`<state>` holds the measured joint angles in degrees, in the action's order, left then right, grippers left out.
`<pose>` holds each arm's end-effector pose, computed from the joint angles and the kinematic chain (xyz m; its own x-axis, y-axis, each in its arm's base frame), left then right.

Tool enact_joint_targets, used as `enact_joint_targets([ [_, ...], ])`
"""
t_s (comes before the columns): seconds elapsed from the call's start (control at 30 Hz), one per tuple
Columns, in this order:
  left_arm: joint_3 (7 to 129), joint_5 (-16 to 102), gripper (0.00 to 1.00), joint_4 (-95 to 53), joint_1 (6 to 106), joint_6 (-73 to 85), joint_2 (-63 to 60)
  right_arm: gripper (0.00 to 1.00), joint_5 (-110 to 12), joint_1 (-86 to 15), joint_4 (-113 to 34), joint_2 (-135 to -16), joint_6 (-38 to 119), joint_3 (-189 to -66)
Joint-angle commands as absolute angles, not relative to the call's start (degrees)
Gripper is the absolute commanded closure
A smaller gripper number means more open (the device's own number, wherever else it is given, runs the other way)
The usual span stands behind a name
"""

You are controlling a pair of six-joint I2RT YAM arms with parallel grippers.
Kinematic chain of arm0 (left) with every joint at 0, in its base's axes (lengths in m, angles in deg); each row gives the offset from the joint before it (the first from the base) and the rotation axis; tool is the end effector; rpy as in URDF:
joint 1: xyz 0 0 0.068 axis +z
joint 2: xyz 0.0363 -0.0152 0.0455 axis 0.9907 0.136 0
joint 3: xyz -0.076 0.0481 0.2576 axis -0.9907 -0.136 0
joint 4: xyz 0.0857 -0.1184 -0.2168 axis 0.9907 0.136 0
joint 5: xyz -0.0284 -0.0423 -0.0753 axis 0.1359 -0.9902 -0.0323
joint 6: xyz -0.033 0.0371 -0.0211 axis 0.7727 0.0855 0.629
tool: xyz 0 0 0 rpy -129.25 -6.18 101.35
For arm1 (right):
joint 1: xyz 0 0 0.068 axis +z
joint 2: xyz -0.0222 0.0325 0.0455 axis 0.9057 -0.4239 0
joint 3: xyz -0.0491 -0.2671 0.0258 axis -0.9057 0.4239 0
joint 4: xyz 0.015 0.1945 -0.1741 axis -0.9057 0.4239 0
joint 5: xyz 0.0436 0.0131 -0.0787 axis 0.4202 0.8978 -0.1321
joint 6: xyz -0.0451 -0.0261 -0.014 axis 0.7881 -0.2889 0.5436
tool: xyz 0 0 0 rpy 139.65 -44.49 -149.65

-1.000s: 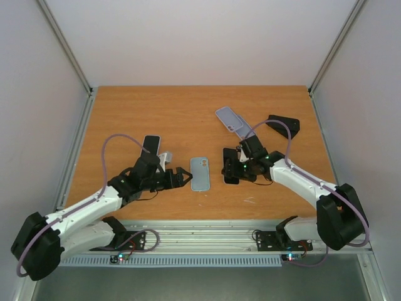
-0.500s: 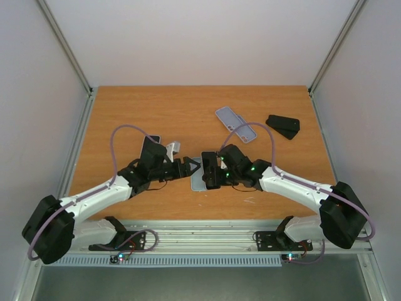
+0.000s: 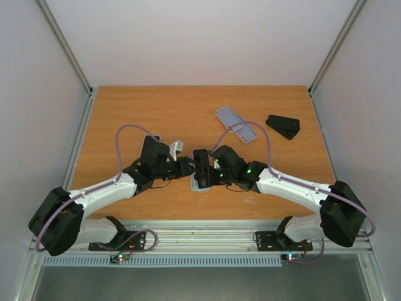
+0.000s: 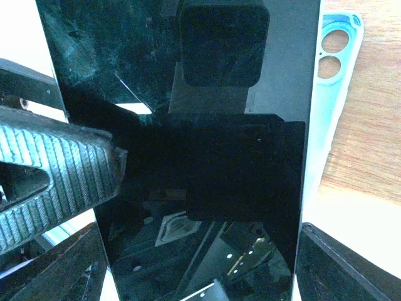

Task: Put the phone into the phone case
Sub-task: Pass from the right arm to the left

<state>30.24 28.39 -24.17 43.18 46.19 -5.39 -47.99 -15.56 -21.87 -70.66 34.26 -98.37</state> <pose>0.1933 -0.1740 0.2066 -0.9105 -0.1958 -0.3643 0.1922 0.5794 -0.7920 0.1736 0.2107 0.2195 -0.6588 -0.4185 -0.6251 -0.6830 0.6810 0.2639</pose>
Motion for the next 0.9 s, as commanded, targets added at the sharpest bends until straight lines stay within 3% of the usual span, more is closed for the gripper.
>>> enact_joint_targets([
  [0.0,30.6,27.1,0.61,-29.6,43.3,46.4,-4.6,0.91,-48.2,-14.8,-26.8,-71.0,33.3,-100.5],
  [0.3,28.8,27.5,0.98,-31.3,43.3,45.5,-7.2,0.88,-46.8,-14.8,-29.2,-70.6,33.6,-99.6],
  [0.63,27.4,30.2,1.00,-29.0,43.3,42.2,-13.5,0.54,-47.3,-15.0,-28.3,-66.4,37.8,-99.0],
  [0.87,26.5,31.3,0.99,-27.6,43.6,40.7,-17.5,0.20,-42.7,-16.2,-28.4,-63.4,42.2,-98.7],
])
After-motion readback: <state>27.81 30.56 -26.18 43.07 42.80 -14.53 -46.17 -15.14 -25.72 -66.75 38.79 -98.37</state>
